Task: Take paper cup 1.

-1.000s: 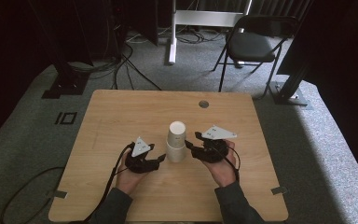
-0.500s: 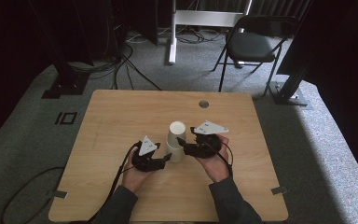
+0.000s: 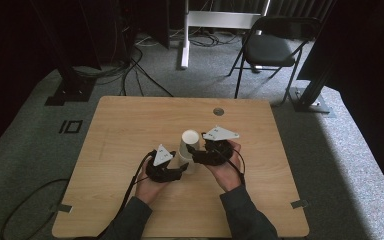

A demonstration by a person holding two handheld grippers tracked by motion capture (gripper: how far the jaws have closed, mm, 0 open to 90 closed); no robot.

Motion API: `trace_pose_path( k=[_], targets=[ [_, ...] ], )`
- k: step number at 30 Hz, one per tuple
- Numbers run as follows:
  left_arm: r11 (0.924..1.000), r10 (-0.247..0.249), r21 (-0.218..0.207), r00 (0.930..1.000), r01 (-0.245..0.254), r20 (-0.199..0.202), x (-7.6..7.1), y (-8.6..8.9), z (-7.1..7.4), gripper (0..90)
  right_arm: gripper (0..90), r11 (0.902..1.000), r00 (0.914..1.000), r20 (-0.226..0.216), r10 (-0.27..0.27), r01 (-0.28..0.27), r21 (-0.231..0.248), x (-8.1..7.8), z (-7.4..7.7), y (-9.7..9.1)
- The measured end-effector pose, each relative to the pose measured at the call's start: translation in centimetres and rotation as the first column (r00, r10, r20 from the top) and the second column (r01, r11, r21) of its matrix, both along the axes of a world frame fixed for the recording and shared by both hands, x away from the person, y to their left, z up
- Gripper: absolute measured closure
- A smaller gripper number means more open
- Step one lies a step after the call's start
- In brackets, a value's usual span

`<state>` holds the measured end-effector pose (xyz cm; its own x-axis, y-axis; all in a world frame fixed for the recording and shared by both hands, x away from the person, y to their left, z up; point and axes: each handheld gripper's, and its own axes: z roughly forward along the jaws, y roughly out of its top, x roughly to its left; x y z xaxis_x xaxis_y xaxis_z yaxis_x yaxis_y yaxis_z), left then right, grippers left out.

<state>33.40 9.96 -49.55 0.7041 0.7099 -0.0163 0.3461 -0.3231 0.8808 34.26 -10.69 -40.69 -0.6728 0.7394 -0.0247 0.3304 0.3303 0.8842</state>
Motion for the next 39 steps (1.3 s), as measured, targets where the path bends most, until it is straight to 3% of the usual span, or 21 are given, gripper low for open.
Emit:
trace_pose_path(
  k=[15, 39],
  targets=[
    [0.9999, 0.01, -0.008, 0.9999, -0.01, 0.007, 0.5, -0.8, 0.2, 29.5, 28.1, 1.0, 1.0, 0.007, 0.001, -0.001, 0.002, 0.9, -0.1, 0.7],
    [0.9995, 0.007, -0.03, 0.9999, -0.007, -0.009, 1.3, -1.2, -0.2, 24.9, 32.7, 0.9999, 0.9995, -0.031, 0.01, -0.01, 0.01, 2.0, -0.7, 1.7]
  ],
)
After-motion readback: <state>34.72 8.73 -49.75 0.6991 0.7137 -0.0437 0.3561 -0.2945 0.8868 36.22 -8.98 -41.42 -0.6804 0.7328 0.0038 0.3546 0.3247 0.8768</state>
